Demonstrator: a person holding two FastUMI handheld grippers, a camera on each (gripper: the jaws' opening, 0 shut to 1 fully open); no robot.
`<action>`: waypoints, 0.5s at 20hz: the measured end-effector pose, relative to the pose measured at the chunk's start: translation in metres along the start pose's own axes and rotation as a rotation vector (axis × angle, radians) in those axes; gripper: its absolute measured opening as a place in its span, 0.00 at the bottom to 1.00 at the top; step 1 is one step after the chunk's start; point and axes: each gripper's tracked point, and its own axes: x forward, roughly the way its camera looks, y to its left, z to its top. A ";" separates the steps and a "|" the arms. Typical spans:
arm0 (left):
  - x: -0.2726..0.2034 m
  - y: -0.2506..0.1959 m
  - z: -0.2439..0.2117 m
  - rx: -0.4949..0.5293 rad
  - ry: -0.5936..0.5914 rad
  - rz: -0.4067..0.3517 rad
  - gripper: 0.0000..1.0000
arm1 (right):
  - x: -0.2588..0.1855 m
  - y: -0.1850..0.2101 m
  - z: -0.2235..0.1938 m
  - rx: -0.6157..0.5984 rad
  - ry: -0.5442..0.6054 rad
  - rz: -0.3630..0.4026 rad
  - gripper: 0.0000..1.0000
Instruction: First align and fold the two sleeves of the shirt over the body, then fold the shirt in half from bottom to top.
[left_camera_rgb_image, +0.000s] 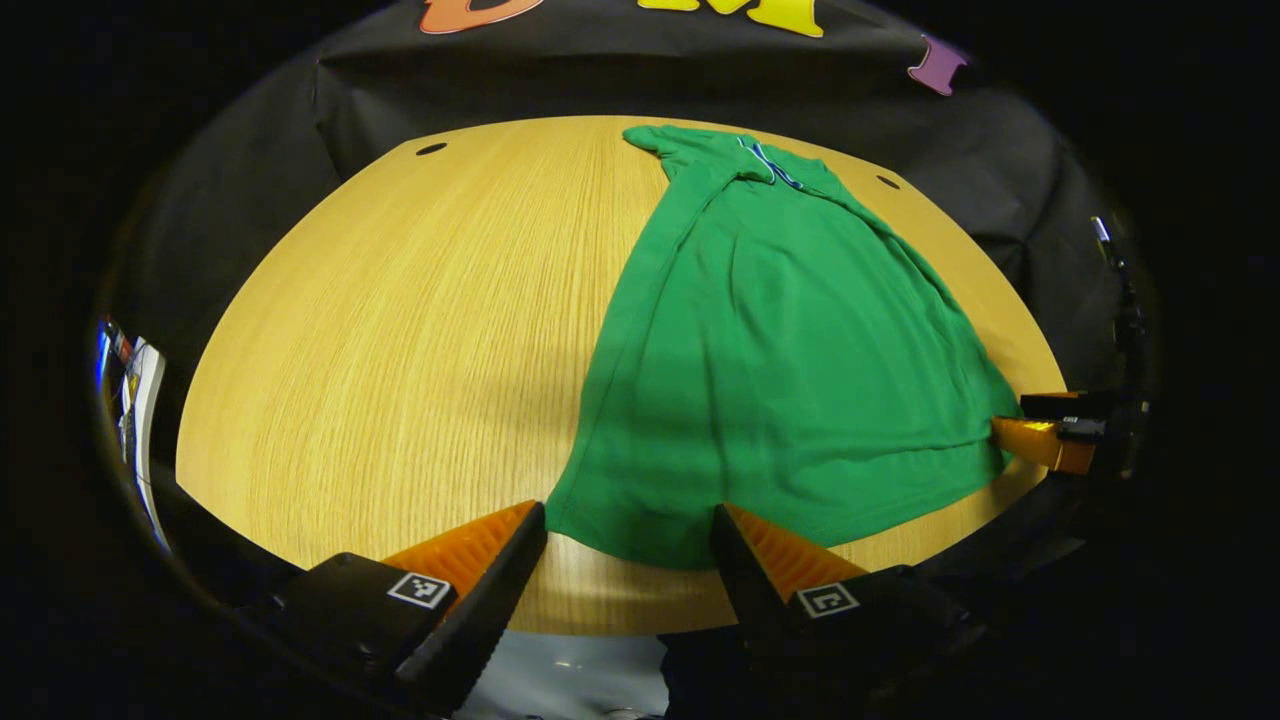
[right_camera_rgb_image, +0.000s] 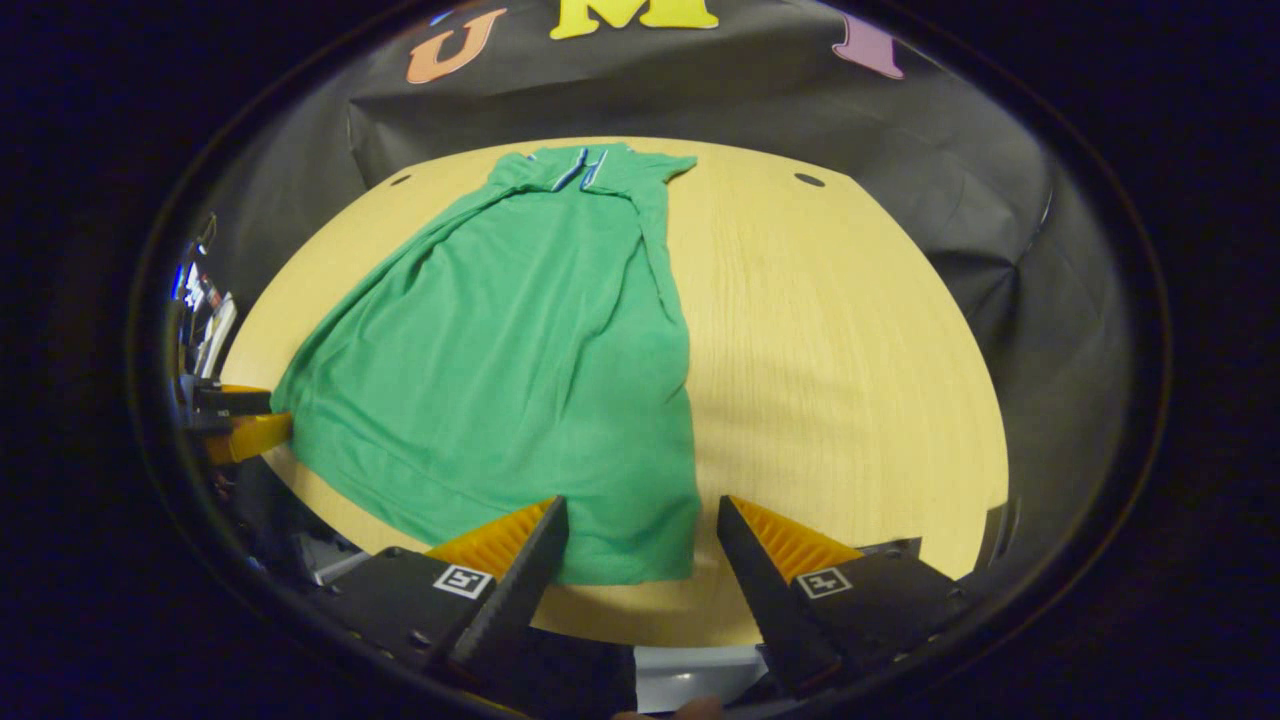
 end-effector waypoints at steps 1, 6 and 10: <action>-0.003 -0.002 0.006 -0.008 0.002 0.017 1.00 | 0.001 0.006 -0.002 0.018 0.005 0.025 0.94; -0.022 -0.025 0.043 -0.073 -0.008 0.034 0.69 | 0.000 0.015 -0.004 0.050 0.010 0.080 0.29; -0.036 -0.059 0.081 -0.123 0.002 -0.049 0.07 | -0.002 0.016 -0.002 0.108 0.022 0.102 0.00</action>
